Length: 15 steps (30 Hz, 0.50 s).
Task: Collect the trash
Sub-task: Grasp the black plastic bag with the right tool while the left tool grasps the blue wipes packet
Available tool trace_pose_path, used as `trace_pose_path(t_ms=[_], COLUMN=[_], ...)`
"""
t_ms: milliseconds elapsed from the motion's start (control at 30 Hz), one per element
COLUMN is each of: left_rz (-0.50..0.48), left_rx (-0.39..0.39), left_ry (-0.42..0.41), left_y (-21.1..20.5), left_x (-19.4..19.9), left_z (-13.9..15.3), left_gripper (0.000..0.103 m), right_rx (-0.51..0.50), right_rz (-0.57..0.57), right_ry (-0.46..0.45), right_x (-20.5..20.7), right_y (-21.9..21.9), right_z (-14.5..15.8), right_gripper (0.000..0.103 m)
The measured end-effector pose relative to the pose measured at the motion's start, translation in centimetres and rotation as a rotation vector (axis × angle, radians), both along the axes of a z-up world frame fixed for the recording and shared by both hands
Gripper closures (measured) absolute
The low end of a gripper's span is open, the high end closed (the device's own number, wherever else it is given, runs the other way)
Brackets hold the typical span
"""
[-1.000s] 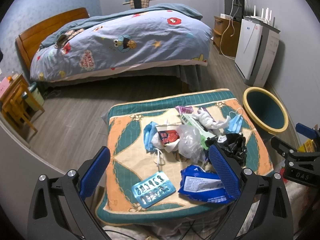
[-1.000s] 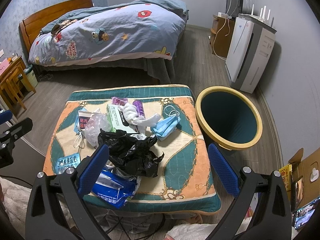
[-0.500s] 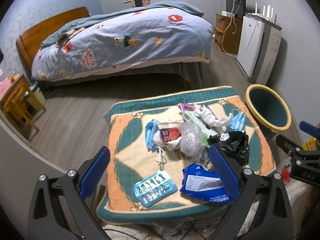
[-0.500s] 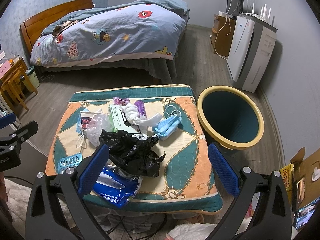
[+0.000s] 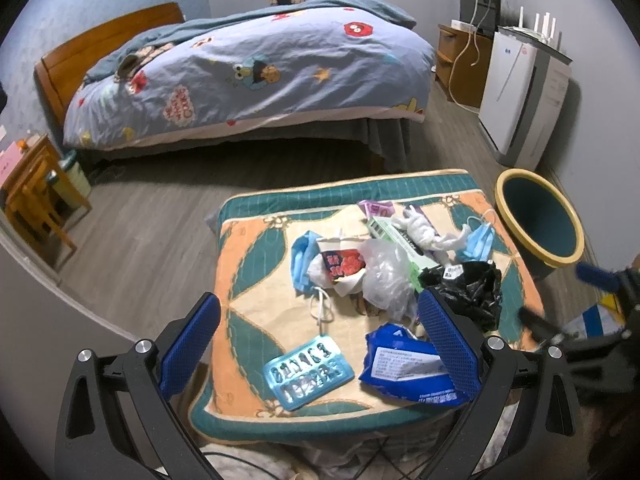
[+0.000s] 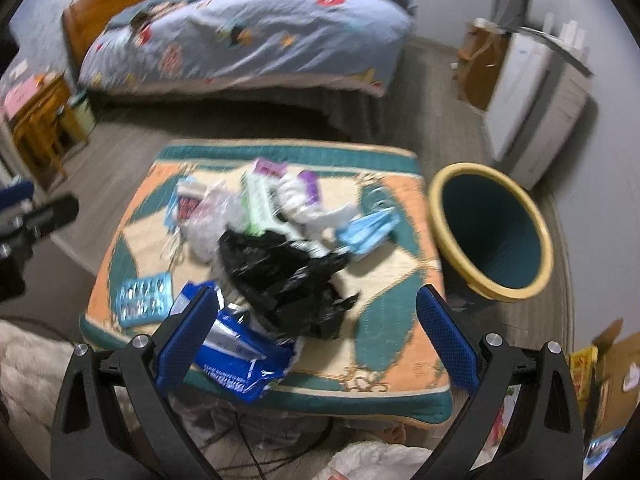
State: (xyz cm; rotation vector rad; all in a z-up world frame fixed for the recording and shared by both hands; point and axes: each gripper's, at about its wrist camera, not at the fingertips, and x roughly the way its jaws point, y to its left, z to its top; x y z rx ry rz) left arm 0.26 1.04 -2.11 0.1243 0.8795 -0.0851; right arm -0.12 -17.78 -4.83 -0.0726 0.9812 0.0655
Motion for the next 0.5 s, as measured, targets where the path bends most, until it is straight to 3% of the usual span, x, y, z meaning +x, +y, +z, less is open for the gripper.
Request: trace_pose_path(t_ms=[233,267,300,333,400,500], left_rz=[0.065,0.071,0.073,0.071,0.059,0.029], left_rx=[0.005,-0.003,-0.015,-0.025,-0.041,-0.022], left_ry=[0.035,0.041,0.049,0.059,0.083,0.11], left_y=[1.5,1.7,1.9,2.0,2.0,1.1], left_x=[1.5,1.8,2.0,2.2,2.3,2.1], left_z=[-1.1,-1.3,-1.6,-1.9,-2.6,-3.8], left_gripper=[0.005,0.005,0.005,0.005,0.005,0.005], right_rx=[-0.094,-0.093,-0.081,-0.071,-0.017,0.05], right_rz=[0.021,0.012,0.012,0.016,0.04,0.031], right_ry=[0.129,0.131,0.131,0.134,0.149,0.147], right_x=[3.7,4.2,4.5,4.6,4.7,4.9], right_y=[2.4,2.4,2.3,2.2,1.8,1.2], right_z=[-5.0,-5.4,-5.6,-5.6,-5.5,-5.0], right_gripper=[0.006,0.01,0.024,0.032,0.063,0.069])
